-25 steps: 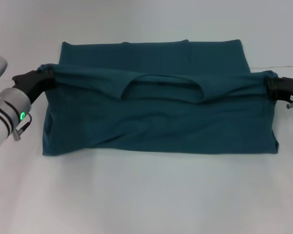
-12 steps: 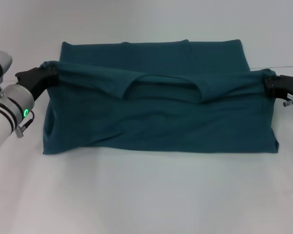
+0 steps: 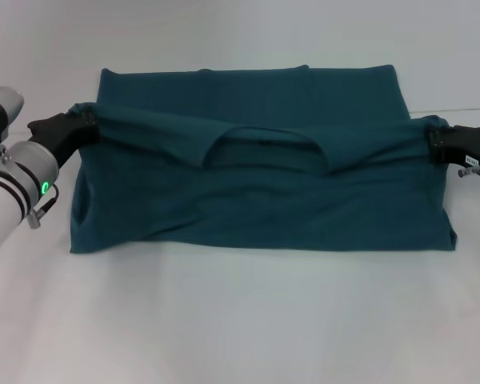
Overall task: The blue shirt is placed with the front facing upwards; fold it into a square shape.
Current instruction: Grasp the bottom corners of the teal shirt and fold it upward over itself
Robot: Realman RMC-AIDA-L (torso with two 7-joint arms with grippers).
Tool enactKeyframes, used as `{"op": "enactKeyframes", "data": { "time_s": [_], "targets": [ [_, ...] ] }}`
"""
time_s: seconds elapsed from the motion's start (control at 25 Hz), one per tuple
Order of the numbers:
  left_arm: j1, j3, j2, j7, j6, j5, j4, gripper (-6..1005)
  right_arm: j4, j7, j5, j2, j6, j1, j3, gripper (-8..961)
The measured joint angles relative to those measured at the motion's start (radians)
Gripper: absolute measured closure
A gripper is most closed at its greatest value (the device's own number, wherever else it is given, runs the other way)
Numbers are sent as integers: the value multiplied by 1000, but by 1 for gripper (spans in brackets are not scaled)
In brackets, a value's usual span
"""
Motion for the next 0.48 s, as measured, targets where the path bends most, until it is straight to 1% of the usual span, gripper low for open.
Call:
{"op": "enactKeyframes", "data": {
  "time_s": [0.12,0.24,0.36,0.48],
  "targets": [
    [1,0,0,1,0,0,-5,939,0,-8,9,3,5,2,1,811],
    [1,0,-1,0,1,0,-7,938,0,-7,59,7,21,0,1,811],
    [1,-1,-1,-4,1,-1,-8,938,0,-2,68,5,24,-1,0,810],
    [2,-1,-1,-7,0,-20,-8,896,0,3,66,1,28,0,-9,809]
  ]
}}
